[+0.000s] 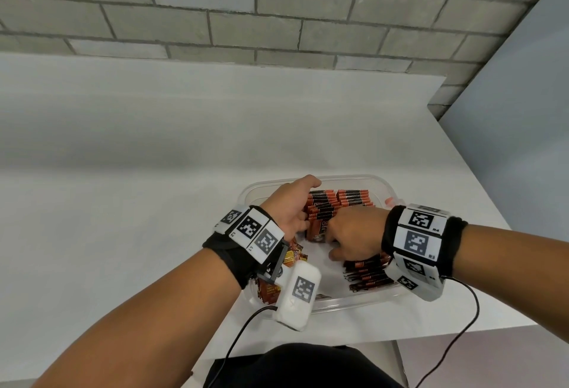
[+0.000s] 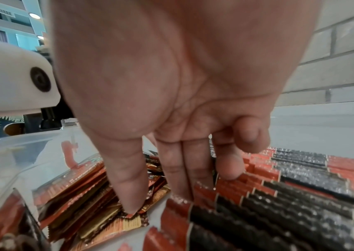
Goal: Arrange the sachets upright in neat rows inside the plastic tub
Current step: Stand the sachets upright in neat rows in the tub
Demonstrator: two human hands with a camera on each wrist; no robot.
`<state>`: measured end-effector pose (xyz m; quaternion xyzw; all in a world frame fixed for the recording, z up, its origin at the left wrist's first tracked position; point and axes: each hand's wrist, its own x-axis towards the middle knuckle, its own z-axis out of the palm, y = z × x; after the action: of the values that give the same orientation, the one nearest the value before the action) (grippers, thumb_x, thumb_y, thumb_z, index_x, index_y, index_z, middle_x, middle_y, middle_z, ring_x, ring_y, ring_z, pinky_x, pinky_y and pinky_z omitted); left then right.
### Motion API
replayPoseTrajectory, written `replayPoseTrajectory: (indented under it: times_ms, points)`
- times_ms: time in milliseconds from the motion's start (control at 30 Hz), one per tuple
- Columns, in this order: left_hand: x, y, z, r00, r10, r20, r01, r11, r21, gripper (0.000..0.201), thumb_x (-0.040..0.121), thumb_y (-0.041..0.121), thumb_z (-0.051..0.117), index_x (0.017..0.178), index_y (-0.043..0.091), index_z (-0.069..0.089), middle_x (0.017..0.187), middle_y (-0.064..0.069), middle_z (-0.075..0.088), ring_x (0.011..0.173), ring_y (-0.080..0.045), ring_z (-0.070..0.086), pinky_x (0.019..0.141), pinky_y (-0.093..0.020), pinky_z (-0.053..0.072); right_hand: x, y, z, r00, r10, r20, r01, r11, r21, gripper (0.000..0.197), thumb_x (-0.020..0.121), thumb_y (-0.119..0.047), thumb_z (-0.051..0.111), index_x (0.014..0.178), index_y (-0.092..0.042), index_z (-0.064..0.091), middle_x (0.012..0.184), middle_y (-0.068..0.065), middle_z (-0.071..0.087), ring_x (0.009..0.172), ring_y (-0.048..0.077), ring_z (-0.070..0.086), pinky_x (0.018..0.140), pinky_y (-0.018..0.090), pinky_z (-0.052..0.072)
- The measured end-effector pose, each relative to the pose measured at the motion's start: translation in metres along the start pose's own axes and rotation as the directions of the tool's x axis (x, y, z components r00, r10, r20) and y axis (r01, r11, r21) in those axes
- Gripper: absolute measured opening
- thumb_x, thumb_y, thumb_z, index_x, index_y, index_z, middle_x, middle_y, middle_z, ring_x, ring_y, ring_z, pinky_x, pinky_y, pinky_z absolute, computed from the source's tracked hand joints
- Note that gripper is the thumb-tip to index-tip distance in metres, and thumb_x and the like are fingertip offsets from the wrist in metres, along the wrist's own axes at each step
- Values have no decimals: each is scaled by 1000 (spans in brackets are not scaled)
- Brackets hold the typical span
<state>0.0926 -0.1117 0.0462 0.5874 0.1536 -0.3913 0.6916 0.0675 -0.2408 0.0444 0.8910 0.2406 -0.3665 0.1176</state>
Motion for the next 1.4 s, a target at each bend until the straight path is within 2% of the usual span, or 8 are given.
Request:
replayPoseTrajectory:
  times_ms: [267, 467, 633, 833, 967, 1133, 1233, 1400]
  points:
    - [-5, 2, 3, 1000, -4, -6, 4, 1000, -2, 18, 95, 28, 50, 91, 10, 47, 80, -12, 61, 73, -25, 61, 73, -36, 50, -2, -2, -1, 1000, -3, -12, 3, 1000, -17, 37, 94, -37, 48, 61, -20, 41, 64, -1, 48, 70, 21, 52, 66, 30, 44]
    - [-7, 4, 5, 1000, -26, -11, 26, 999, -24, 19, 96, 26, 50, 87, 11, 44, 81, -13, 61, 74, -29, 61, 101, -52, 42, -2, -3, -3, 999, -23, -25, 23, 1000, 2, 29, 95, -36, 47, 79, -12, 55, 64, -2, 47, 70, 19, 51, 62, 28, 39]
    - [-8, 3, 5, 1000, -22, 6, 23, 998, -62, 19, 95, 25, 51, 86, 9, 46, 79, -13, 60, 77, -28, 60, 94, -47, 46, -2, -4, -4, 999, -31, -17, 30, 999, -11, 25, 95, -36, 46, 82, -15, 52, 65, -3, 47, 71, 19, 51, 64, 28, 39]
    - [-13, 2, 4, 1000, -2, -15, 1, 1000, -26, 18, 95, 27, 50, 86, 11, 46, 47, -3, 61, 56, -21, 55, 58, -29, 43, -2, -3, -4, 1000, -23, -13, 23, 1000, -12, 27, 95, -37, 46, 83, -14, 54, 65, -2, 48, 65, 16, 48, 52, 23, 34]
    - [-18, 4, 3, 999, 21, -42, -21, 1000, -17, 20, 96, 25, 51, 83, 12, 44, 73, -8, 56, 61, -21, 56, 60, -30, 44, -3, -2, -3, 1000, -12, -17, 12, 1000, 20, 28, 94, -36, 47, 82, -12, 54, 63, -2, 47, 61, 15, 46, 52, 24, 34]
    - [-23, 7, -4, 998, 50, -50, -51, 998, -29, 17, 95, 26, 53, 91, 10, 47, 74, -9, 61, 46, -16, 56, 61, -30, 45, -3, -3, -3, 999, 0, -35, 2, 999, 45, 34, 94, -37, 48, 91, -6, 61, 66, -1, 50, 69, 20, 52, 60, 28, 41]
    - [-24, 9, -12, 996, 82, -34, -83, 996, -23, 31, 93, 27, 56, 116, 7, 49, 106, -15, 52, 75, -24, 58, 71, -34, 50, -4, -2, -4, 999, 0, -42, 3, 998, 62, 33, 94, -37, 49, 91, -7, 61, 67, 0, 50, 68, 19, 51, 58, 28, 38]
    - [-28, 17, -38, 975, 221, -5, -220, 973, 73, 20, 94, 24, 55, 106, 9, 59, 107, -17, 64, 95, -29, 66, 87, -37, 55, -6, 0, -4, 998, -2, -59, 10, 991, 131, 32, 93, -38, 51, 102, -10, 65, 89, 3, 66, 80, 21, 59, 70, 30, 47]
